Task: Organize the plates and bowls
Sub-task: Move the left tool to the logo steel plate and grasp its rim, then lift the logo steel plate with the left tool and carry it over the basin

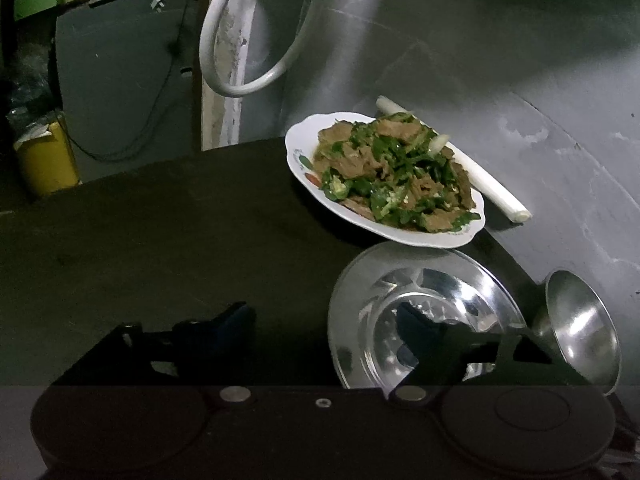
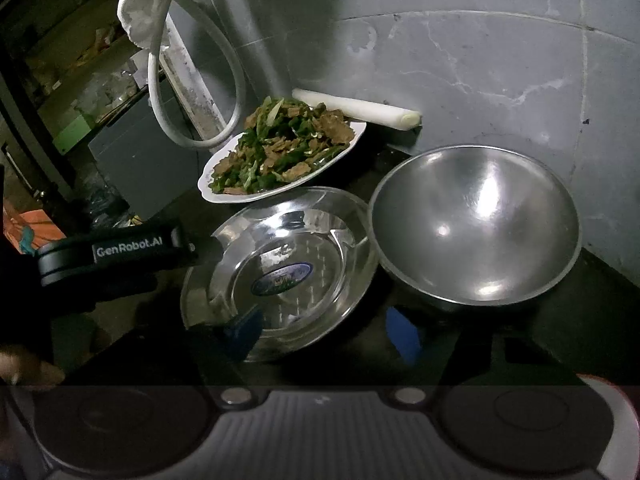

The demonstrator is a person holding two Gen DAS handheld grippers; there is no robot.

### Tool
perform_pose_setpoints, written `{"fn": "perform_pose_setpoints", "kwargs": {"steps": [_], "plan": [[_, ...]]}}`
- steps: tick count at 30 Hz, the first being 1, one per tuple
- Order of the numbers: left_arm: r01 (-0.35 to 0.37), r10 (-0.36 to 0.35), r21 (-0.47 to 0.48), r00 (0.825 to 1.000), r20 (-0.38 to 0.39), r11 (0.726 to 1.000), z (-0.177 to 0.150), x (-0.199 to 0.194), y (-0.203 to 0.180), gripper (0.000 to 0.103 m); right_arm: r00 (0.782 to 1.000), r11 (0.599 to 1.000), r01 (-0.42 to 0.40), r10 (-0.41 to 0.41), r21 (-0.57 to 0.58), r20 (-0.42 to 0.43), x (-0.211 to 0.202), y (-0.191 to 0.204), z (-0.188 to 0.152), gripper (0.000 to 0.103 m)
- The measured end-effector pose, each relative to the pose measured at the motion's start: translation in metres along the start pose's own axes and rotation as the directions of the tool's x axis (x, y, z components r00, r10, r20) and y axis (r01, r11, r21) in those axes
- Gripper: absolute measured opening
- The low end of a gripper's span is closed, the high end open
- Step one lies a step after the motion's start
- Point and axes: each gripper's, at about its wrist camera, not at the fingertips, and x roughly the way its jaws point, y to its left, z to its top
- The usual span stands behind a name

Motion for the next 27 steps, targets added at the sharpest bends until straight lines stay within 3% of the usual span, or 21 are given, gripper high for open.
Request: {"fn": "perform_pose_setpoints", "kwargs": {"steps": [5, 10, 12, 20, 27], "plan": [[0.036, -0.036, -0.002, 0.999, -0.021, 0.999, -0.002, 0.001, -0.001, 0.048, 1.0, 1.0, -0.005, 0.005, 0.005, -0.014, 0.002, -0.001, 0.0, 0.06], [0.047, -0.046, 0.005, 0.998, -0.036, 0.999, -0.004, 0.001, -0.003, 0.037, 1.0, 1.0, -0.008, 0.007, -0.002, -0.018, 0.003, 0.0, 0.0, 0.049], [0.051, -0.051, 0.0, 0.997, -0.052, 0.999, -0.005, 0.002, -0.003, 0.025, 1.0, 1.0, -0.002, 0.002, -0.006, -0.016, 0.003, 0.001, 0.001, 0.044], [0.052, -0.054, -0.022, 0.996, -0.073, 0.998, -0.011, -0.004, 0.002, 0.02, 0.999, 1.0, -0.013, 0.014, 0.026, -0.035, 0.003, -0.002, 0.002, 0.031], [0.034, -0.036, -0.025, 0.997, -0.074, 0.999, -0.02, -0.021, 0.003, 0.02, 0.998, 0.999, -0.032, 0.033, 0.033, -0.049, -0.004, -0.002, -0.001, 0.029]]}}
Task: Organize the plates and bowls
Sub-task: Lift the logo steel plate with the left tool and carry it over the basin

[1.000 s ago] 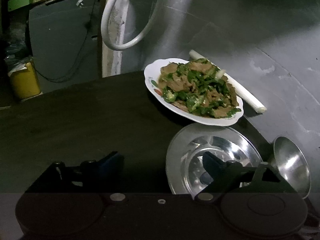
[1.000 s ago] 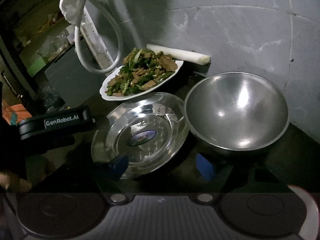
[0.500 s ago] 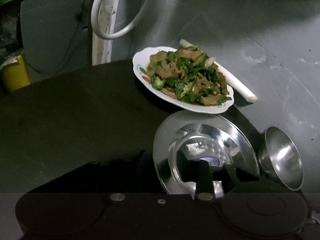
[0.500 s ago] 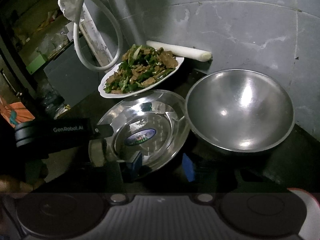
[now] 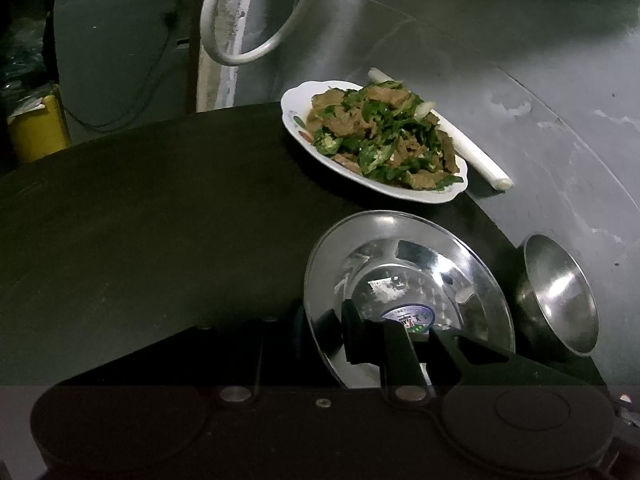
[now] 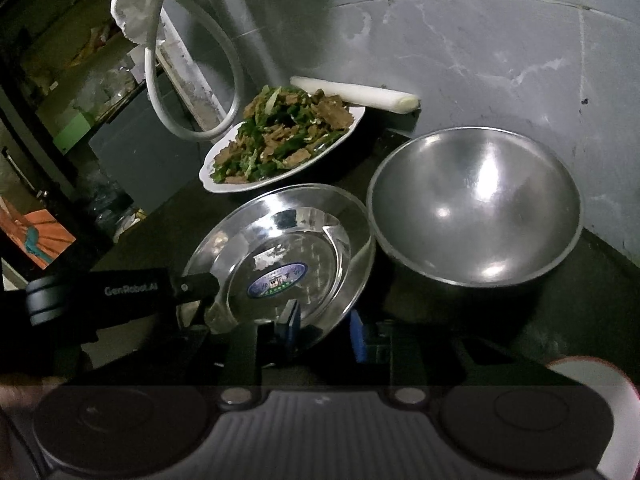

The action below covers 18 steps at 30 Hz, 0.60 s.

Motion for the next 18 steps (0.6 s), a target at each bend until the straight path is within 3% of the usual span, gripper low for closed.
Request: {"fn": "perform_pose_setpoints", "kwargs": {"steps": [18], "plan": [[-0.035, 0.035, 0.0, 0.997, 0.067, 0.999, -0.039, -0.055, -0.008, 0.02, 0.998, 0.997, -0.052, 0.053, -0.065, 0.02, -0.041, 0.007, -0.023, 0.029]]}}
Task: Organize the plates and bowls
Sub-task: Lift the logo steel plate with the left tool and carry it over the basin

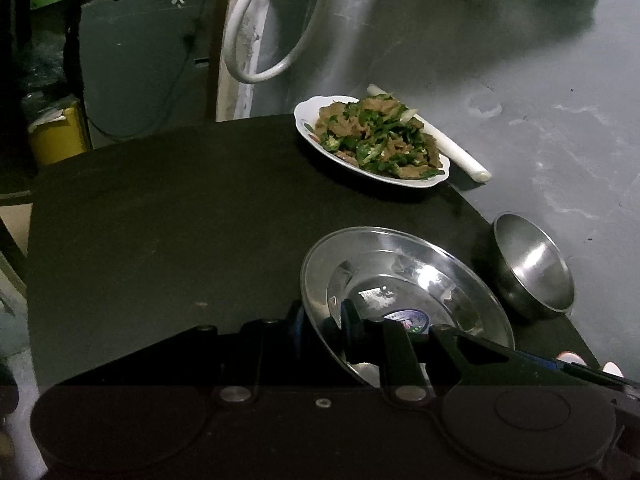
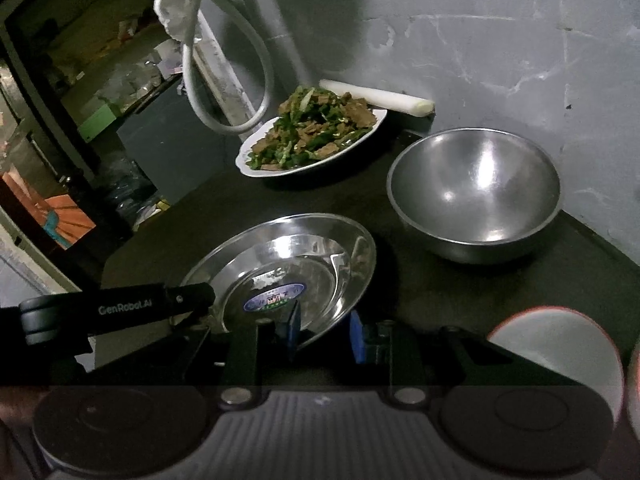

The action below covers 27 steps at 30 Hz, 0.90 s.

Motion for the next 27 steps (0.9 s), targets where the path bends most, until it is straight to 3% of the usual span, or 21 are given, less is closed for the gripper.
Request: {"fn": "perform_pose_setpoints", "kwargs": {"steps": [11, 27], "plan": [[-0.019, 0.02, -0.025, 0.999, 0.038, 1.0, -0.019, -0.03, -0.003, 0.02, 0.999, 0.998, -0.035, 0.036, -0.06, 0.012, -0.024, 0.005, -0.015, 0.029], [-0.059, 0.066, -0.055, 0.986, 0.151, 0.997, -0.036, -0.105, -0.017, 0.02, 0.987, 0.981, -0.131, 0.142, -0.146, 0.071, -0.081, 0.012, -0.017, 0.029]]}}
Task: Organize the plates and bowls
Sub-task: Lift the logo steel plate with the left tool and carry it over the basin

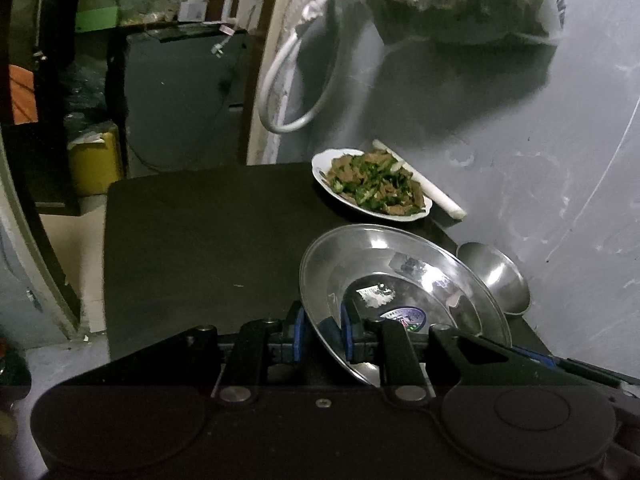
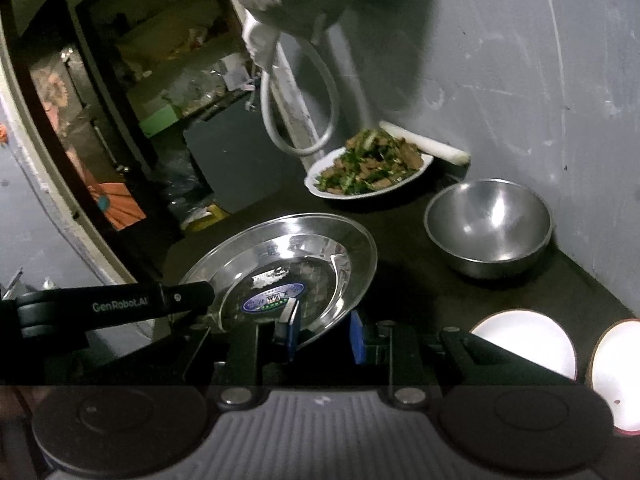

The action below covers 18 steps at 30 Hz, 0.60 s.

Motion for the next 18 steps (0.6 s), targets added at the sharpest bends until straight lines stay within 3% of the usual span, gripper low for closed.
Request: {"fn": "perform_pose_setpoints", "kwargs": {"steps": [18], "plan": [[-0.095, 0.102, -0.105, 0.993, 0.059, 0.99, -0.038, -0.075, 0.007, 0.02, 0.989, 0.982, -0.149, 0.149, -0.113, -0.01, -0.044, 0.026, -0.018, 0.029]]}}
